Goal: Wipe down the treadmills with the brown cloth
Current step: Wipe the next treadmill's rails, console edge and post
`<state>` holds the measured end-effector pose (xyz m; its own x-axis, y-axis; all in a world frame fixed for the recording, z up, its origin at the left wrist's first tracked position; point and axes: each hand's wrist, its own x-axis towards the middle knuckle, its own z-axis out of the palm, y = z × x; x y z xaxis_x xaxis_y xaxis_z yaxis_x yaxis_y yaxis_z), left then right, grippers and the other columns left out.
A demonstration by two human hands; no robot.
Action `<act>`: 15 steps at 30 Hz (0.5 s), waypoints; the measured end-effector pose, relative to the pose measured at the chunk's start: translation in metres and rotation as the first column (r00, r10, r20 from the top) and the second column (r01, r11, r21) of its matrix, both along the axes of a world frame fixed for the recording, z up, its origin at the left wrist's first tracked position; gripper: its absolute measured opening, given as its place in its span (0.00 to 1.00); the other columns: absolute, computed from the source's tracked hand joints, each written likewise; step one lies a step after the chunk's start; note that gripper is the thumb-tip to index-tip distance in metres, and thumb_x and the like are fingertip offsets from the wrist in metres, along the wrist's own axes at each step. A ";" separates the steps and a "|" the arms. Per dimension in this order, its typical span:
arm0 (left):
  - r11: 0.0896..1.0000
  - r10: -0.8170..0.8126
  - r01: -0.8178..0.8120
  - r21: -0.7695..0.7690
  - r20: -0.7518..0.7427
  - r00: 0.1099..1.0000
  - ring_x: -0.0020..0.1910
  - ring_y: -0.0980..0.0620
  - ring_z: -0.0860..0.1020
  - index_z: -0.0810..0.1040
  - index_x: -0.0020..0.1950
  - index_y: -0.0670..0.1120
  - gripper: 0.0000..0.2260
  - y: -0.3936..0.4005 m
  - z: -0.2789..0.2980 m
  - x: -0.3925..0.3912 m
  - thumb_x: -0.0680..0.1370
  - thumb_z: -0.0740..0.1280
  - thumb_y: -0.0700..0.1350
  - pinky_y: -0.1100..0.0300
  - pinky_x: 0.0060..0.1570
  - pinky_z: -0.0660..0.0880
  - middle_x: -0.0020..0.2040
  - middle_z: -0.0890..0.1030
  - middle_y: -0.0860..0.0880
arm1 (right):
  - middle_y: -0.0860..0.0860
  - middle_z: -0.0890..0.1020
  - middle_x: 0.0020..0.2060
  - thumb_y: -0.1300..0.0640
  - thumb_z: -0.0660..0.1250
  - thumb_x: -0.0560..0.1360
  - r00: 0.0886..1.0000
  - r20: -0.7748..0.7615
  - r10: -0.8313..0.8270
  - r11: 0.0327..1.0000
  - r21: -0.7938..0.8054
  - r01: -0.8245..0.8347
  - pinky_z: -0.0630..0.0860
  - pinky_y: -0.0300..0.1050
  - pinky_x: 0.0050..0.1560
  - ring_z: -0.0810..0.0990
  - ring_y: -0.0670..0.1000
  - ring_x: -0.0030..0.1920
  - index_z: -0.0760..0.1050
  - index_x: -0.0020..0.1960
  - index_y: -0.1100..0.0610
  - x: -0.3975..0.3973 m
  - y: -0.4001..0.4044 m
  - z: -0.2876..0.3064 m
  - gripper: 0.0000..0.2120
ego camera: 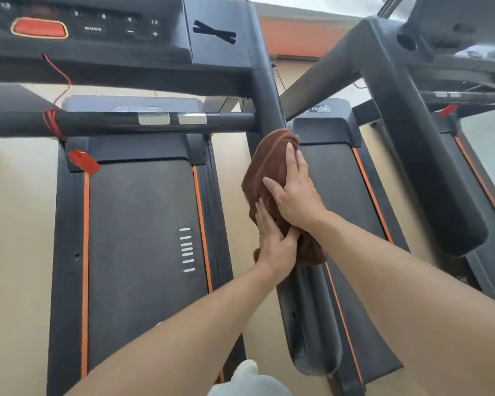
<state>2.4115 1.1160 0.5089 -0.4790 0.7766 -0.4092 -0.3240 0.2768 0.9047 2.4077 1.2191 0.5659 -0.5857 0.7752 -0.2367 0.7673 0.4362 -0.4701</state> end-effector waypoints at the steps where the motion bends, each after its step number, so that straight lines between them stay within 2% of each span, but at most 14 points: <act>1: 1.000 0.015 -0.015 0.008 -0.004 1.000 0.82 0.55 0.42 0.35 0.82 0.57 0.45 0.011 -0.003 -0.010 0.75 0.63 0.59 0.44 0.81 0.48 0.84 0.42 0.55 | 0.47 0.44 0.82 0.40 0.59 0.83 1.000 0.018 0.012 0.999 0.038 -0.013 0.64 0.63 0.75 0.59 0.60 0.78 0.37 0.82 0.44 -0.013 0.009 0.000 0.39; 5: 0.997 0.045 -0.047 0.055 0.028 0.999 0.83 0.52 0.46 0.39 0.82 0.59 0.47 0.046 -0.009 -0.047 0.71 0.63 0.64 0.43 0.80 0.52 0.84 0.46 0.54 | 0.50 0.43 0.83 0.44 0.62 0.81 0.998 0.027 0.051 0.995 0.090 -0.053 0.62 0.61 0.76 0.59 0.62 0.78 0.40 0.83 0.44 -0.054 0.045 0.001 0.40; 9: 0.996 -0.044 0.037 0.076 0.095 0.994 0.82 0.52 0.49 0.35 0.82 0.57 0.57 0.073 -0.013 -0.089 0.65 0.69 0.68 0.45 0.80 0.54 0.83 0.45 0.55 | 0.50 0.45 0.83 0.46 0.65 0.80 0.997 -0.032 0.067 0.995 0.069 -0.065 0.60 0.55 0.78 0.58 0.57 0.80 0.43 0.83 0.44 -0.080 0.077 0.005 0.41; 11: 0.993 -0.093 0.082 0.081 0.152 0.984 0.82 0.51 0.55 0.35 0.80 0.62 0.64 0.085 -0.020 -0.107 0.60 0.77 0.69 0.45 0.79 0.58 0.83 0.50 0.55 | 0.49 0.46 0.83 0.47 0.66 0.79 0.997 -0.051 0.059 0.996 0.064 -0.056 0.59 0.50 0.76 0.58 0.54 0.80 0.45 0.83 0.43 -0.087 0.087 0.006 0.41; 13: 0.993 -0.117 0.109 0.054 0.184 0.976 0.80 0.51 0.61 0.35 0.80 0.63 0.70 0.094 -0.030 -0.120 0.54 0.81 0.70 0.46 0.76 0.63 0.83 0.55 0.54 | 0.49 0.47 0.83 0.48 0.67 0.78 0.995 -0.080 0.065 0.995 0.075 -0.059 0.59 0.46 0.75 0.57 0.52 0.80 0.47 0.83 0.42 -0.091 0.092 0.004 0.41; 15: 0.991 -0.131 0.123 0.055 0.163 0.978 0.76 0.50 0.68 0.34 0.80 0.61 0.67 0.090 -0.025 -0.126 0.58 0.81 0.65 0.47 0.74 0.68 0.81 0.61 0.51 | 0.50 0.49 0.83 0.48 0.67 0.77 0.991 -0.119 0.065 0.995 0.083 -0.056 0.59 0.44 0.75 0.57 0.51 0.80 0.49 0.83 0.42 -0.092 0.091 0.003 0.41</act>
